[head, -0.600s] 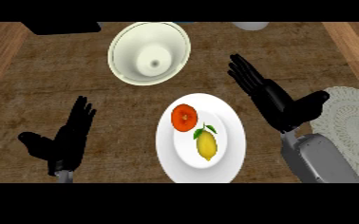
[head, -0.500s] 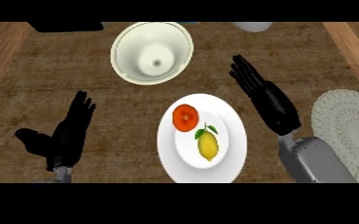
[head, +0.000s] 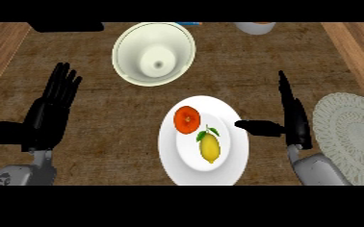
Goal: Pick the lemon from the plate and place it in the bowl
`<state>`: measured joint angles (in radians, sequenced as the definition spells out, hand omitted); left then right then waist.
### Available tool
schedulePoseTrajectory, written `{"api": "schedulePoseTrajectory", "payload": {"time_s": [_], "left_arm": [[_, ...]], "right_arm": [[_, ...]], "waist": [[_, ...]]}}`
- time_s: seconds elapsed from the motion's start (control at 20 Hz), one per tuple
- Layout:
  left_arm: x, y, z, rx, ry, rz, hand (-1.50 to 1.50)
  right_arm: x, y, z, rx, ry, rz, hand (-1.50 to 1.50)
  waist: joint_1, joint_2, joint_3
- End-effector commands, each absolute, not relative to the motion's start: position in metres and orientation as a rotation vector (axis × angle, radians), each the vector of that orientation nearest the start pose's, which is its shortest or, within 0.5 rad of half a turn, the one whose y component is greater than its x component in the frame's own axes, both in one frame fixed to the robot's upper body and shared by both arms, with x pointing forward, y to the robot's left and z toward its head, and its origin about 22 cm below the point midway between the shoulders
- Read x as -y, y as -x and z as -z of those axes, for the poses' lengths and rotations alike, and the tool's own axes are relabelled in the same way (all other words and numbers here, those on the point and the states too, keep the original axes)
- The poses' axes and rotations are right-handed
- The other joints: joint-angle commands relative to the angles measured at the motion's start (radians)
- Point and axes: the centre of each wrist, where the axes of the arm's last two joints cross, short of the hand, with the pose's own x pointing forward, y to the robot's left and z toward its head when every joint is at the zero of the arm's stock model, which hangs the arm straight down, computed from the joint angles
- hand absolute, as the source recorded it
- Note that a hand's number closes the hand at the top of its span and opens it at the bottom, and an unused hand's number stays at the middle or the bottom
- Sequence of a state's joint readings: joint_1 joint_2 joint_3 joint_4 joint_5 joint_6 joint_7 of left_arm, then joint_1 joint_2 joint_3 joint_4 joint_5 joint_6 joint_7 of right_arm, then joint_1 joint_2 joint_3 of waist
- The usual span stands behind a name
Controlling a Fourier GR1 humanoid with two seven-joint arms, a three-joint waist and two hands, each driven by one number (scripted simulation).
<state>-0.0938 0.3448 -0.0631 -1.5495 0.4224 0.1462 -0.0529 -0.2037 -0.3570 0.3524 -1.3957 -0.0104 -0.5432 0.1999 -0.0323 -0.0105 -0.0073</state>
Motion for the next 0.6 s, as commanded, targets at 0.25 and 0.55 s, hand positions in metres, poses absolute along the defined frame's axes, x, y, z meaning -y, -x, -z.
{"api": "schedulePoseTrajectory", "payload": {"time_s": [0.25, 0.55], "left_arm": [[-0.302, -0.272, -0.061, 1.695, 0.077, -0.051, 0.00], [-0.275, -0.276, -0.059, 1.700, 0.112, -0.045, 0.00]], "right_arm": [[0.208, -0.291, -0.026, 1.366, 0.923, -0.270, -1.50], [0.209, -0.306, -0.042, 0.872, 0.835, -0.706, -1.50]], "waist": [[0.032, 0.005, 0.002], [0.058, 0.014, -0.001]]}}
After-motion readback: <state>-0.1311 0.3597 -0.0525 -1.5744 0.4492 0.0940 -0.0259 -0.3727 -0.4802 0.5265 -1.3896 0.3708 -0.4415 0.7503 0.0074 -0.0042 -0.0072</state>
